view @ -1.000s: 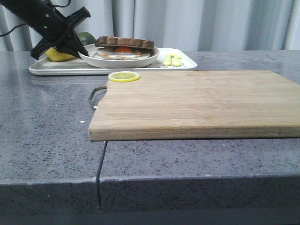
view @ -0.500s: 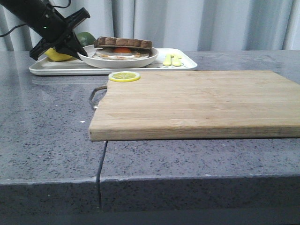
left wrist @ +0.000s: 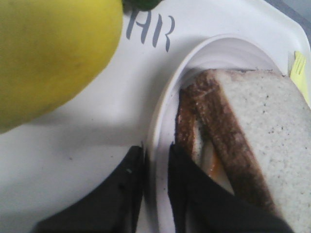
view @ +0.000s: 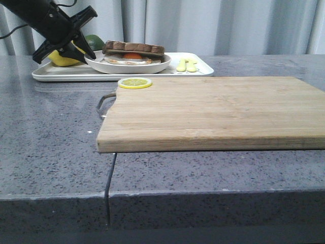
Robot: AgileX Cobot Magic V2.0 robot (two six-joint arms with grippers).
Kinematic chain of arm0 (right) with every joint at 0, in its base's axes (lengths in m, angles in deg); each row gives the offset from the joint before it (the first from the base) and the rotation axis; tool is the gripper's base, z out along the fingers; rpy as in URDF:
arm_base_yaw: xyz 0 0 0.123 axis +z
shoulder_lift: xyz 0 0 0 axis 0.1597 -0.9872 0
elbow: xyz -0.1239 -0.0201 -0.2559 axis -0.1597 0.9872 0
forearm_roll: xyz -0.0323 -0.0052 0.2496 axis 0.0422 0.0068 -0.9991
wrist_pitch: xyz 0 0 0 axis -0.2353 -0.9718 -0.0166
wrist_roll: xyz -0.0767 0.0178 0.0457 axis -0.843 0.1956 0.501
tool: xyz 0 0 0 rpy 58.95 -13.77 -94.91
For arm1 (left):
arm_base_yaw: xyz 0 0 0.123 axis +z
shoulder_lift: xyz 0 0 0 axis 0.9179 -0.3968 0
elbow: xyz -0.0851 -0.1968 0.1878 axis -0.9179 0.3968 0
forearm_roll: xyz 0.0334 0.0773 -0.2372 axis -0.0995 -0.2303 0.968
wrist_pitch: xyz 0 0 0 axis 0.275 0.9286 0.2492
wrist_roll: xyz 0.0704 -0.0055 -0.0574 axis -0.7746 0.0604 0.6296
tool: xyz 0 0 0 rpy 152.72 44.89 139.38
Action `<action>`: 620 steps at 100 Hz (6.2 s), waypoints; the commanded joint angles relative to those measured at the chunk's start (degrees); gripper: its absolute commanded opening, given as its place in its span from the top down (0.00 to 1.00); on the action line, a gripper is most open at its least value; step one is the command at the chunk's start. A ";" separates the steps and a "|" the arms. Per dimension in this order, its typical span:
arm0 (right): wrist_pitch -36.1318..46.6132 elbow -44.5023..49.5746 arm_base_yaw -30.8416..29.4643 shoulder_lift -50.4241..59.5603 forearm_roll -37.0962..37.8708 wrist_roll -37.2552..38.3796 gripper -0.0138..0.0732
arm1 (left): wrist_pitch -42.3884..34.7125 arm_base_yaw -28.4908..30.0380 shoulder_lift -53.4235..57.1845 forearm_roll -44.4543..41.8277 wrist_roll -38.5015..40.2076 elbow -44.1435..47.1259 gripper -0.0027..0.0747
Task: Place bread and move sandwich to tray
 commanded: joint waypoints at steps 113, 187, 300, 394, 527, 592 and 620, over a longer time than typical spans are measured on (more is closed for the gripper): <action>5.09 -1.45 -0.31 -0.35 0.47 -0.24 0.48 | 15.37 3.51 10.77 6.93 -1.88 -10.23 0.63; 5.33 -1.45 -0.31 -0.35 0.47 -0.24 0.48 | 22.85 -1.80 30.71 -5.97 -8.96 -12.16 0.63; 8.12 -1.45 -0.31 -0.35 0.47 -0.29 0.48 | -14.13 -17.73 74.68 -23.90 -8.71 45.84 0.63; 8.11 4.68 -0.31 7.80 1.44 -1.27 0.48 | -32.55 1.27 109.44 -24.68 -5.36 95.80 0.63; 8.48 8.04 -0.31 10.35 1.44 -1.27 0.98 | -32.65 1.92 109.44 -24.68 -5.36 98.90 0.99; 8.00 8.04 -0.31 10.35 1.44 -1.27 0.98 | -35.56 1.59 110.70 -27.72 -5.36 100.97 0.99; 8.00 8.04 -0.31 10.35 1.44 -1.27 0.98 | -43.73 1.59 119.94 -32.48 -5.36 111.44 0.99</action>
